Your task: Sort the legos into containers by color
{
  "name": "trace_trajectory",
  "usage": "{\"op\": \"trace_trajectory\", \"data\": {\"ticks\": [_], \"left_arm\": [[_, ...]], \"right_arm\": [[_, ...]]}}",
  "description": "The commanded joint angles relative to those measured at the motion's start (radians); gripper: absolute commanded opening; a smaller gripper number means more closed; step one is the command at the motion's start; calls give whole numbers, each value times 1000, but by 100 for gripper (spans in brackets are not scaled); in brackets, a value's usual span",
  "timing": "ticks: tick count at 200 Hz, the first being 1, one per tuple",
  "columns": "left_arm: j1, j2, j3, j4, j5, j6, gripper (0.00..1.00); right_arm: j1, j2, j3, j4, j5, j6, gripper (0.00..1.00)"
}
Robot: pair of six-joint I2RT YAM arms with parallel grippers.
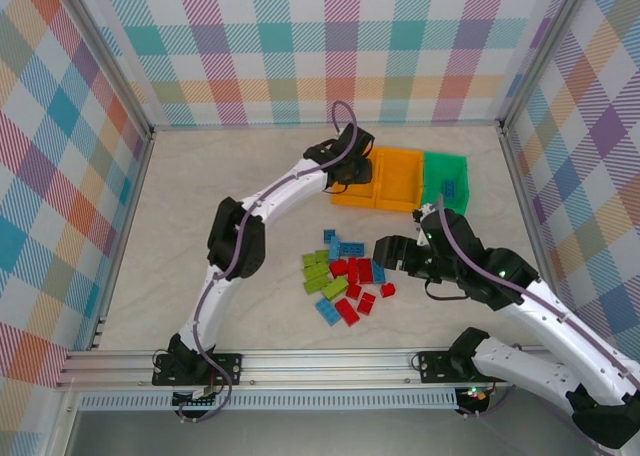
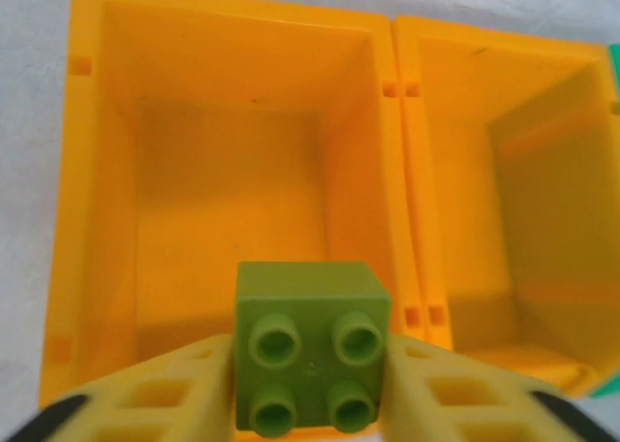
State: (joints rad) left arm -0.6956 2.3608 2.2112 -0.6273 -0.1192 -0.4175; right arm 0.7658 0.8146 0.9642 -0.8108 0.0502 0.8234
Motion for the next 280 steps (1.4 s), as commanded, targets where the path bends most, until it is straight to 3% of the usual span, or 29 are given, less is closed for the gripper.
{"op": "trace_trajectory", "data": {"ticks": [1,11,43,85,121,151,171,193,219,280], "left_arm": [[11,-4,93,-52,-28,28,55],[12,-17,94,-46,-20,28,61],[10,-111,54,-51,3,35,63],[-19,-509,-352,111,82,100,62],[-59,-902,-715,156,131,336,68],[-72,-1193,-1006,141,257,602,91],[-76,-1330,-1140,78,319,782,100],[-77,-1419,-1219,-30,415,949,100],[-77,-1460,-1279,-80,501,1061,100],[-76,-1442,-1331,-46,581,1134,100]], "right_arm": [[4,-17,-12,-20,28,23,78],[4,-17,-17,-21,35,23,78],[4,10,-29,-25,46,17,78],[4,96,-44,-122,107,6,78],[5,216,-116,-76,59,-75,80],[6,383,-137,-45,36,-144,81],[4,491,-142,4,46,-212,79],[6,615,-128,7,64,-237,72],[6,689,-132,40,69,-229,52],[6,665,-171,84,94,-206,32]]}}
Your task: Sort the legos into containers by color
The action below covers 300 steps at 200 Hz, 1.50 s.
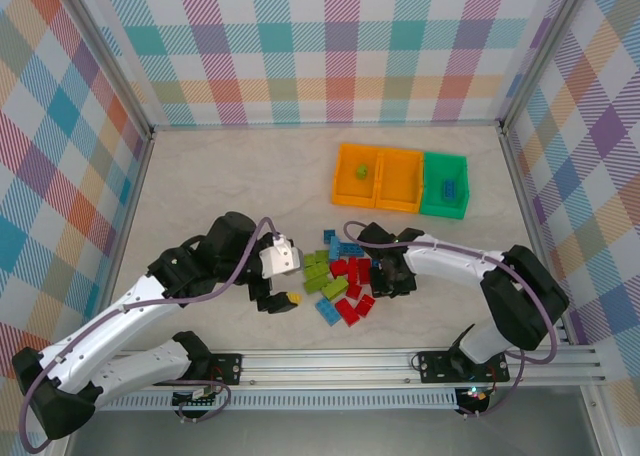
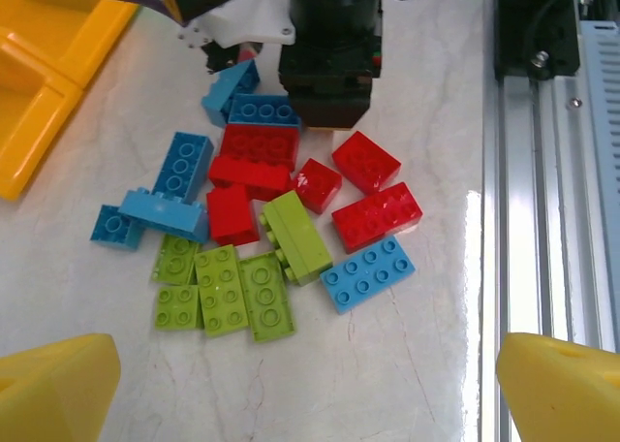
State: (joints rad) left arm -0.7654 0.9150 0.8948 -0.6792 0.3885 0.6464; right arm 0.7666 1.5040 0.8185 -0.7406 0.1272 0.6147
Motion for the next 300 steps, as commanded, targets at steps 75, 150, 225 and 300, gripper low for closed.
{"op": "trace_trajectory", "data": {"ticks": [75,150,225,300], "left_arm": [[-7,-61,-94,191,86,10,100],[11,-99,-158,297,-97,-56,100],[33,-93,-171,306,-138,-93,100],[-16,109,22,339,-346,-602,100]], "right_arm": [[-58,-246,147,-79,124,-47,28],[-399,123,486,157,101,-272,29],[-478,393,744,109,89,-293,44],[-478,25,569,29,-182,-239,65]]}}
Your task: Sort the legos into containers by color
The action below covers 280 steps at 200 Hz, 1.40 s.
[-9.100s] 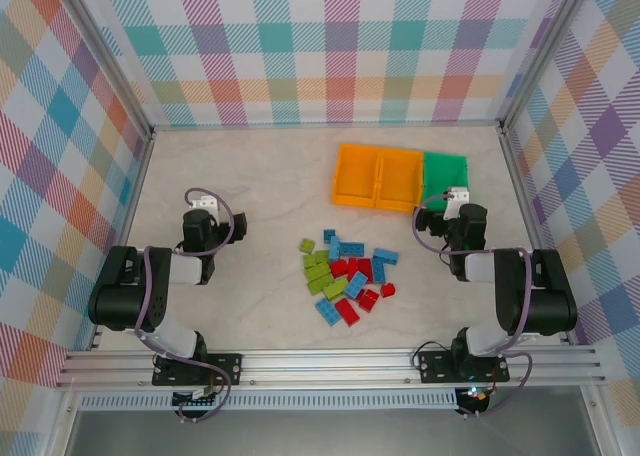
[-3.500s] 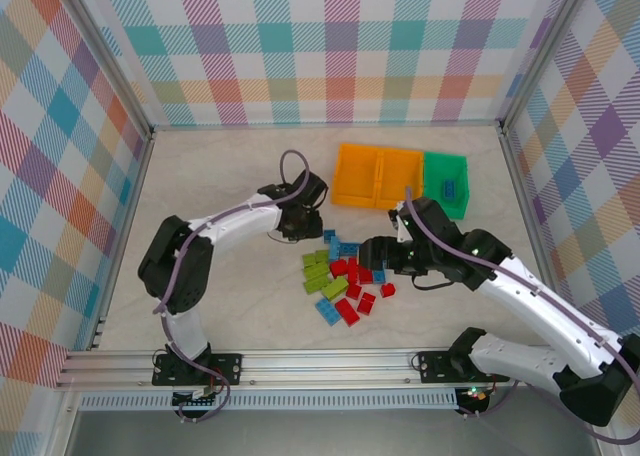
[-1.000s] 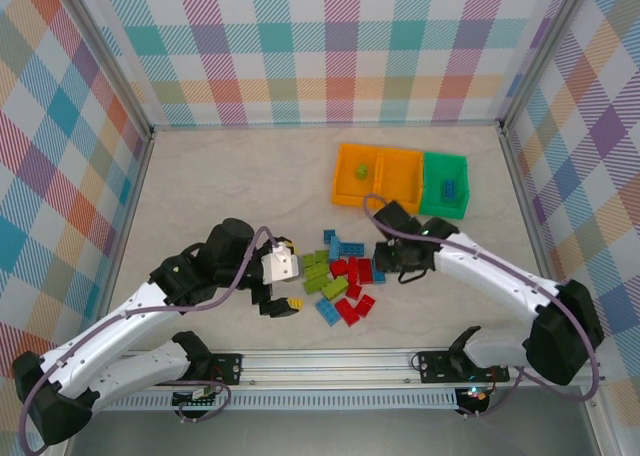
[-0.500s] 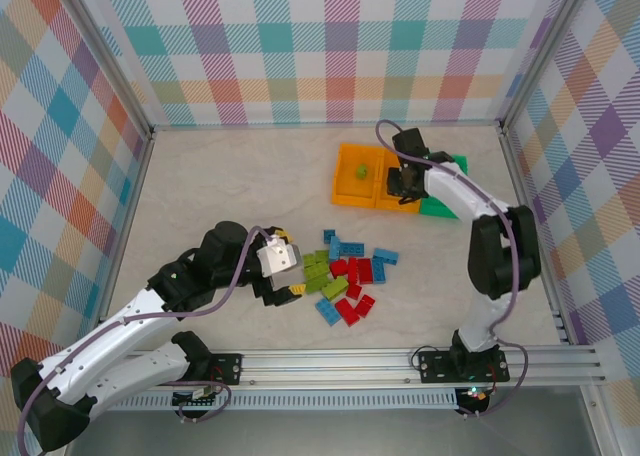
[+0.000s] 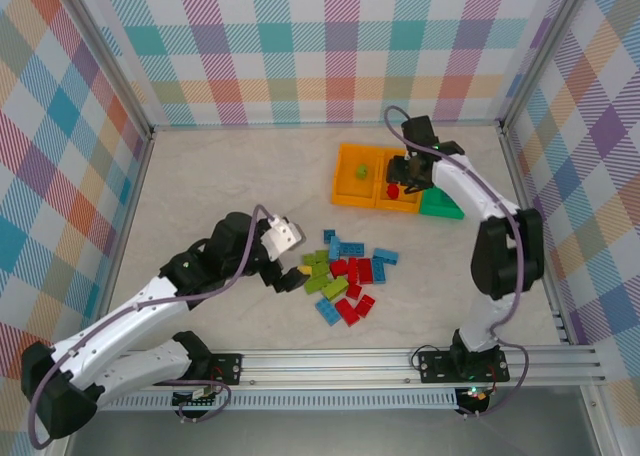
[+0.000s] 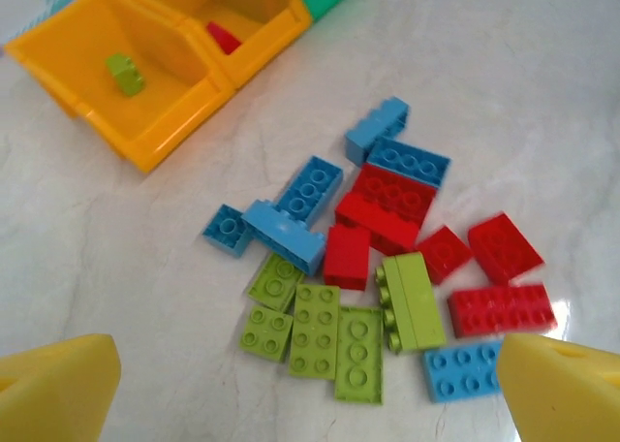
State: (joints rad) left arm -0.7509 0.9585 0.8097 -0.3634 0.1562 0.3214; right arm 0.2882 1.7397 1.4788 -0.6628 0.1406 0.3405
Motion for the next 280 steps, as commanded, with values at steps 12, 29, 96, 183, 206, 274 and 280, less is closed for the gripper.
{"op": "trace_trajectory", "data": {"ticks": [12,29,96,183,206,274,280], "left_arm": [[-52,118,150,-9,-168,-391,100],[-62,190,203,-63,-221,-551,96],[-63,369,181,-173,-344,-1076,93],[7,614,156,-132,-253,-1210,73],[27,681,178,-128,-211,-1193,66],[29,764,174,-70,-159,-1167,62],[30,770,171,-74,-165,-1166,58]], "right_arm": [[6,-326,-180,-43,-289,62,72],[20,-496,-301,-55,-359,94,81],[171,-786,-508,-267,-363,249,85],[356,-664,-535,-179,-372,335,89],[358,-670,-533,-178,-369,341,90],[362,-668,-535,-188,-369,338,92],[362,-667,-535,-186,-369,338,93]]}}
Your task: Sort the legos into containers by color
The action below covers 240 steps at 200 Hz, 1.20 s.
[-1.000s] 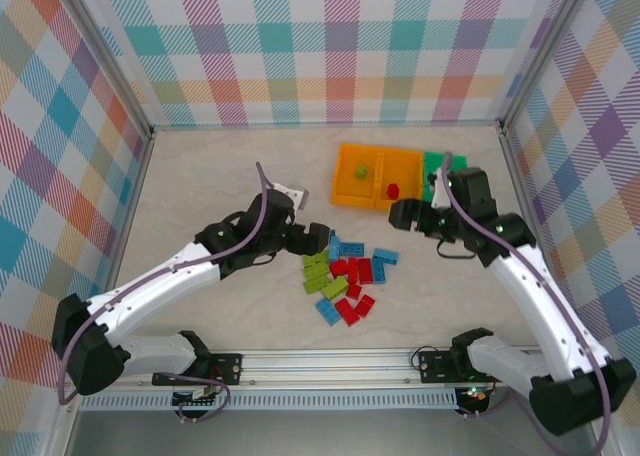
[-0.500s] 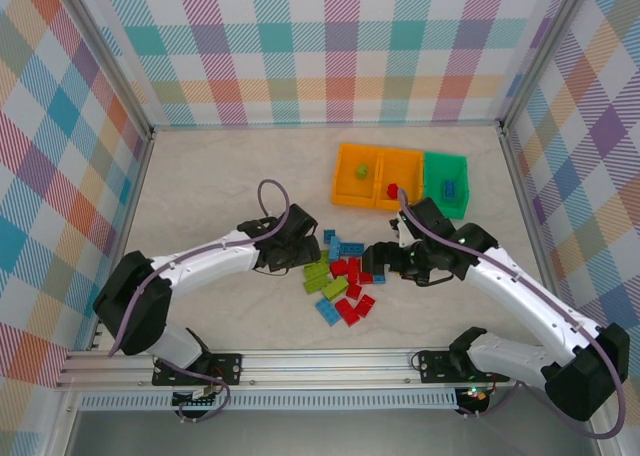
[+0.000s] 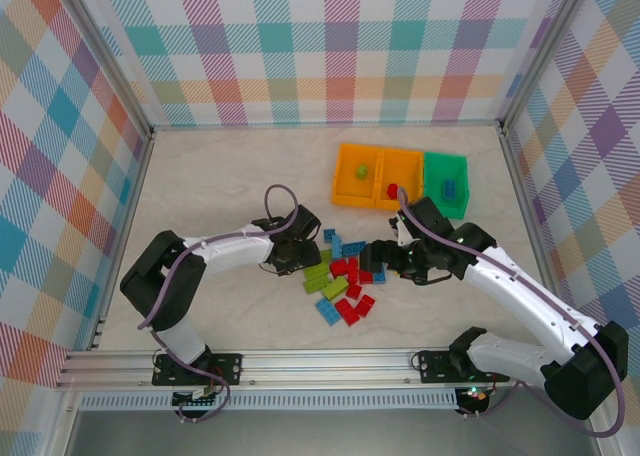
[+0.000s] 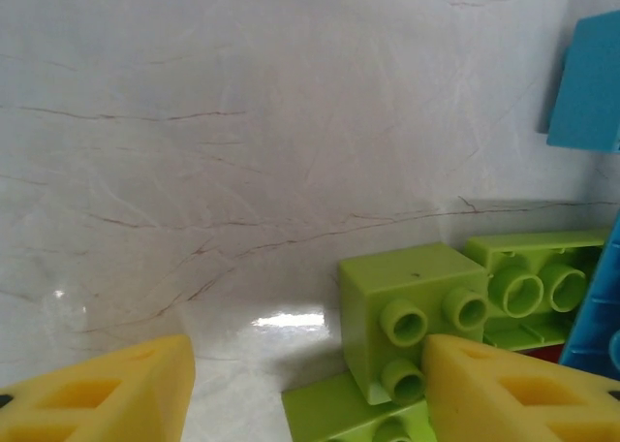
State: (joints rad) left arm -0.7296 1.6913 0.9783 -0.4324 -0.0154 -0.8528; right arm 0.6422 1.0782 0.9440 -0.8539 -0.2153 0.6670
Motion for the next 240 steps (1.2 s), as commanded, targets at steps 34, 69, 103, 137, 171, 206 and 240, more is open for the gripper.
{"op": "trace_trajectory", "data": {"ticks": [34,69,103,137,171,206,240], "left_arm": [[12,27,-28,-44,-39,5,36],[22,-44,-64,-65,-70,4,23],[29,-98,-54,-95,-85,16,18],[31,-138,-24,-125,-80,31,17],[31,-186,51,-121,-56,63,17],[30,-134,198,-85,-31,137,17],[32,54,430,-29,-78,224,17]], "right_arm": [[8,0,10,6,-12,14,93],[10,5,16,12,-9,19,93],[11,9,28,12,-7,22,94],[13,-5,32,13,-1,32,94],[12,-29,39,13,20,40,95],[13,-65,39,22,56,59,95],[13,-110,25,30,90,84,96]]}}
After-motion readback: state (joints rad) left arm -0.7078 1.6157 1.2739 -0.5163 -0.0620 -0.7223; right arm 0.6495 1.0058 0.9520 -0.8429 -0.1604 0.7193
